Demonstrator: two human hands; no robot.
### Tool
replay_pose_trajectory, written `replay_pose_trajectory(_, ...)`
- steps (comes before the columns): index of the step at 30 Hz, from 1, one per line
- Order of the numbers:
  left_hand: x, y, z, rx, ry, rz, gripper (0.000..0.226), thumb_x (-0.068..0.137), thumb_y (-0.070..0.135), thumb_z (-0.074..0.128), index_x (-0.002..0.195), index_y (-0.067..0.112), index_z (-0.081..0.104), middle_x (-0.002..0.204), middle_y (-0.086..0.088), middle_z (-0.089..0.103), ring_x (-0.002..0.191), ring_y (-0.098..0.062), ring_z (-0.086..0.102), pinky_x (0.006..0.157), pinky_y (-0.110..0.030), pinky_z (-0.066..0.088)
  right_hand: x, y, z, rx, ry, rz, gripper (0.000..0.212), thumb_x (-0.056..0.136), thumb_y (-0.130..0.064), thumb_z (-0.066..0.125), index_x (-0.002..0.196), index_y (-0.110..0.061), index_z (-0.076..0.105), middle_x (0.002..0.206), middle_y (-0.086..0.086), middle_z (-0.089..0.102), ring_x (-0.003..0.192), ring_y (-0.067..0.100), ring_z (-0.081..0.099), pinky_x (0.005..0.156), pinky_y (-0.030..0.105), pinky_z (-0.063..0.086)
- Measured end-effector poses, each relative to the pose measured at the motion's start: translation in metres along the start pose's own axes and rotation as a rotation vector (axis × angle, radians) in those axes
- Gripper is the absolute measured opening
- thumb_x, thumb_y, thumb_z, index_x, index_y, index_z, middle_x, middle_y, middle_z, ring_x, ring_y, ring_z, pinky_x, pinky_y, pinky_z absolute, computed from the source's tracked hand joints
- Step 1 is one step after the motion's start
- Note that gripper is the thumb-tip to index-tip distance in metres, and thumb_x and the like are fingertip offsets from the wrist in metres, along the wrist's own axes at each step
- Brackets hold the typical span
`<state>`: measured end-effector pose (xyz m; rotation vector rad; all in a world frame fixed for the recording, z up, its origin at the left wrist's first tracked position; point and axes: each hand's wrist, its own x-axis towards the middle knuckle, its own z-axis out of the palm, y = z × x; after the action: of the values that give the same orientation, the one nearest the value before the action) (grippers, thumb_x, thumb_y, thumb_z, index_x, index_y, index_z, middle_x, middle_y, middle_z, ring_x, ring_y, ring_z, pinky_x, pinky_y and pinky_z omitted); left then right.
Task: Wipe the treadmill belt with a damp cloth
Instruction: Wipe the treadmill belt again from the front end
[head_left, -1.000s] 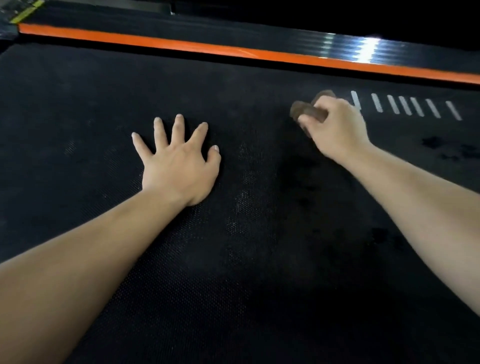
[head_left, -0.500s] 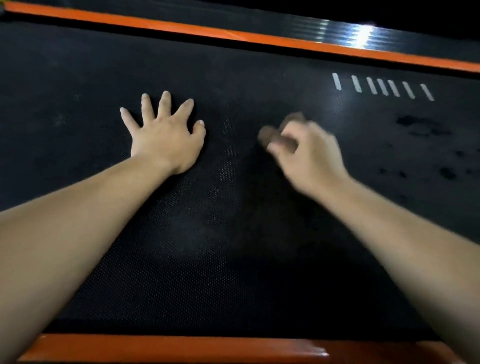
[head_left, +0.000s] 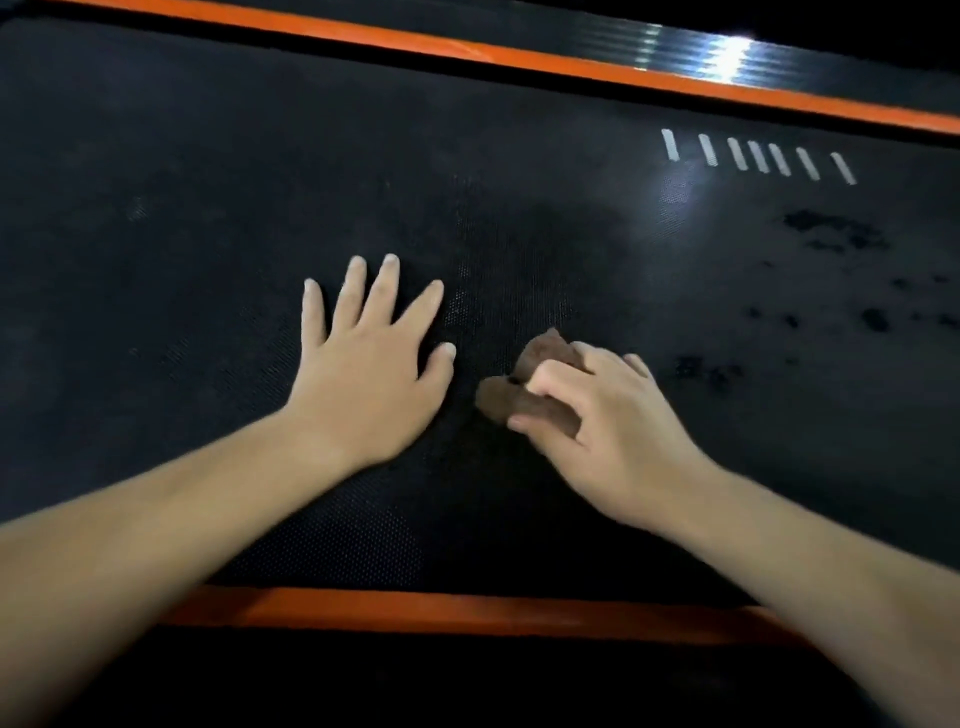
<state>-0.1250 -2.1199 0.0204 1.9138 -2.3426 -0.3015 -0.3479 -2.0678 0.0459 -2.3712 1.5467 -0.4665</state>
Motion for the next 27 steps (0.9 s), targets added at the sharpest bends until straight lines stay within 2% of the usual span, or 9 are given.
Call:
replay_pose_trajectory(2,-0.009,0.001,0.005,0.025,0.046,0.015,0.066,0.101,0.058,0.018,0.162,0.034,0.022,0.173,-0.007,0.007,0.159,-0.032,-0.003,0.126,-0.059,-0.004,0.012,0.016,-0.005,-0.101,0.002,-0.063,0.034,0.086,-0.06,0.048,0.087,-0.028,0.06,0.09,-0.003,0.057,0.09,0.024,0.055,0.081,0.041,0.038)
replay_pose_trajectory(5,-0.009,0.001,0.008,0.03,0.073,0.016,0.064,0.102,0.056,0.021,0.162,0.032,0.025,0.172,-0.008,0.011,0.159,-0.032,0.0,0.126,-0.06,-0.002,0.052,0.052,-0.014,-0.102,0.173,0.203,0.028,0.089,-0.054,0.056,0.087,-0.026,0.059,0.088,-0.004,0.055,0.09,0.028,0.057,0.084,0.045,0.044)
replay_pose_trajectory(7,-0.008,0.001,0.009,0.014,0.074,0.013,0.062,0.104,0.054,0.027,0.162,0.032,0.026,0.173,-0.008,0.011,0.159,-0.031,-0.001,0.126,-0.059,-0.004,0.048,0.049,-0.006,-0.075,0.21,0.258,0.024,0.09,-0.05,0.06,0.089,-0.026,0.06,0.091,-0.004,0.056,0.091,0.028,0.057,0.086,0.048,0.045)
replay_pose_trajectory(11,-0.009,0.001,0.008,-0.006,0.08,0.016,0.061,0.104,0.051,0.03,0.162,0.031,0.025,0.173,-0.008,0.009,0.159,-0.031,-0.003,0.126,-0.058,-0.005,-0.024,-0.003,0.002,0.087,-0.064,-0.045,0.029,0.087,-0.059,0.052,0.086,-0.031,0.06,0.089,-0.007,0.054,0.088,0.019,0.051,0.082,0.041,0.038)
replay_pose_trajectory(13,-0.009,0.002,0.007,-0.01,0.082,0.01,0.061,0.104,0.051,0.03,0.162,0.031,0.026,0.173,-0.008,0.009,0.159,-0.03,-0.002,0.126,-0.058,-0.005,-0.031,0.002,-0.003,0.032,-0.141,-0.149,0.027,0.086,-0.059,0.055,0.087,-0.033,0.061,0.084,-0.011,0.049,0.086,0.014,0.046,0.081,0.04,0.035)
replay_pose_trajectory(15,-0.009,0.002,0.007,-0.011,0.081,0.008,0.061,0.104,0.051,0.03,0.162,0.031,0.026,0.173,-0.008,0.01,0.159,-0.031,-0.002,0.126,-0.058,-0.005,-0.014,0.017,-0.007,-0.063,-0.04,-0.111,0.029,0.086,-0.057,0.057,0.088,-0.029,0.065,0.084,-0.008,0.051,0.087,0.018,0.048,0.079,0.04,0.035)
replay_pose_trajectory(18,-0.009,0.002,0.006,-0.015,0.075,0.012,0.06,0.105,0.05,0.031,0.161,0.031,0.027,0.172,-0.009,0.011,0.159,-0.031,-0.002,0.126,-0.059,-0.004,-0.005,0.021,-0.007,-0.004,0.047,0.078,0.021,0.087,-0.053,0.064,0.084,-0.032,0.06,0.09,-0.008,0.056,0.093,0.019,0.05,0.085,0.039,0.033)
replay_pose_trajectory(23,-0.009,0.004,0.005,-0.009,0.067,-0.004,0.059,0.105,0.049,0.031,0.161,0.029,0.028,0.172,-0.01,0.012,0.159,-0.032,0.0,0.125,-0.061,-0.003,-0.051,0.004,-0.009,0.117,-0.217,-0.102,0.025,0.083,-0.062,0.056,0.085,-0.037,0.059,0.086,-0.02,0.049,0.09,0.007,0.044,0.087,0.034,0.031)
replay_pose_trajectory(27,-0.007,0.009,0.0,-0.045,0.038,-0.052,0.057,0.105,0.048,0.035,0.158,0.029,0.033,0.172,-0.01,0.013,0.159,-0.033,0.0,0.124,-0.064,-0.004,-0.062,0.046,-0.033,0.066,-0.14,-0.038,0.028,0.08,-0.064,0.058,0.089,-0.038,0.06,0.09,-0.02,0.054,0.092,0.01,0.049,0.086,0.039,0.036)
